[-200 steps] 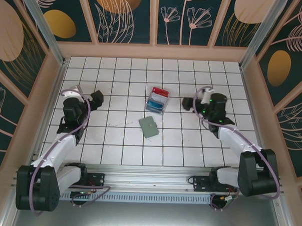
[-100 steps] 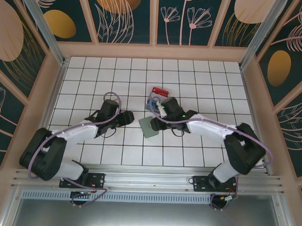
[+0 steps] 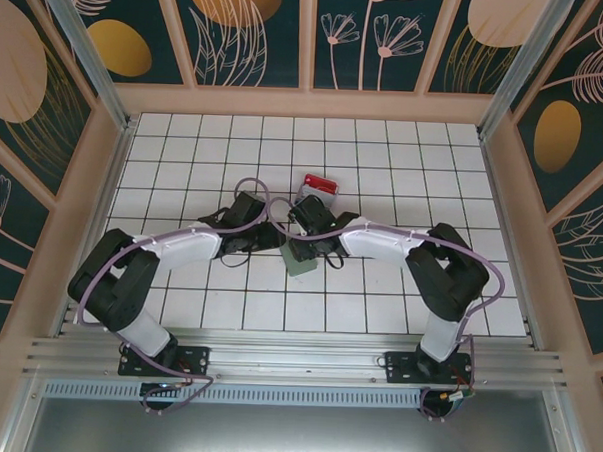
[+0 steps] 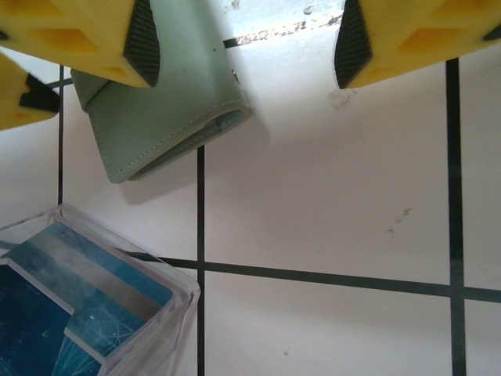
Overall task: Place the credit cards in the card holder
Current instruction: Pick up the card holder from the center of the table.
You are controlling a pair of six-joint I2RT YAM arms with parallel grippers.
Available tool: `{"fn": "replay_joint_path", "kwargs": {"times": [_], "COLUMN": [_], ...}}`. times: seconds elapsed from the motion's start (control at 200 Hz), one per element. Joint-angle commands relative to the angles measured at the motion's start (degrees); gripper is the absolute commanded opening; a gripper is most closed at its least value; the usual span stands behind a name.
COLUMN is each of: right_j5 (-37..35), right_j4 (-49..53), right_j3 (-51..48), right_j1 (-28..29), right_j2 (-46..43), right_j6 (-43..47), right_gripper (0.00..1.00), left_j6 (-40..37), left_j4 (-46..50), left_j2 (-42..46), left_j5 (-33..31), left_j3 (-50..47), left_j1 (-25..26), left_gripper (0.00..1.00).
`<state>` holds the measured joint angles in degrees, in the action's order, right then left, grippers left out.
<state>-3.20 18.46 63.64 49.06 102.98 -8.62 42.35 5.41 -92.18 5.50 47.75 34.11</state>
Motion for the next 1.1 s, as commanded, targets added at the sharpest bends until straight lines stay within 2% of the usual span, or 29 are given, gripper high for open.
{"fn": "replay_joint_path", "kwargs": {"times": [0.0, 0.345, 0.495, 0.556, 0.751, 0.836, 0.926, 1.096], "right_j5": [-0.98, -0.58, 1.98, 2.06, 2.09, 1.88, -0.8, -0.76], "right_j4": [2.03, 0.94, -0.23, -0.82, -1.75, -0.9, -0.18, -1.44], "right_j3": [1.41, 1.07, 0.36, 0.22, 0.22, 0.28, -0.32, -1.97], "right_j1": [1.09, 1.55, 2.05, 2.04, 2.04, 2.15, 2.02, 1.49], "right_j2": [1.38, 3.67, 2.5, 2.14, 3.72, 4.57, 4.38, 1.26], "right_j6": [0.98, 0.73, 0.17, -0.07, -0.57, -0.6, -0.85, -1.66], "right_gripper": [0.46, 0.43, 0.47, 0.48, 0.52, 0.46, 0.3, 0.19], "left_j6": [-0.1, -0.11, -0.14, -0.19, -0.21, -0.22, -0.34, -0.36], "left_j4": [3.98, 4.17, 4.08, 3.82, 3.21, 2.94, 2.9, 2.27], "left_j2": [-1.99, -5.64, -7.82, -8.24, -9.78, -9.53, -9.18, -9.67], "left_j5": [-1.35, -0.44, -0.83, -0.67, 0.11, -0.11, -0.36, -0.02], "left_j3": [1.71, 3.49, 3.15, 3.12, 3.59, 3.11, 2.69, 2.34], "left_j1": [0.31, 1.57, 1.54, 1.51, 1.6, 1.61, 1.53, 1.6], "left_gripper": [0.55, 0.53, 0.53, 0.48, 0.43, 0.43, 0.43, 0.43]}}
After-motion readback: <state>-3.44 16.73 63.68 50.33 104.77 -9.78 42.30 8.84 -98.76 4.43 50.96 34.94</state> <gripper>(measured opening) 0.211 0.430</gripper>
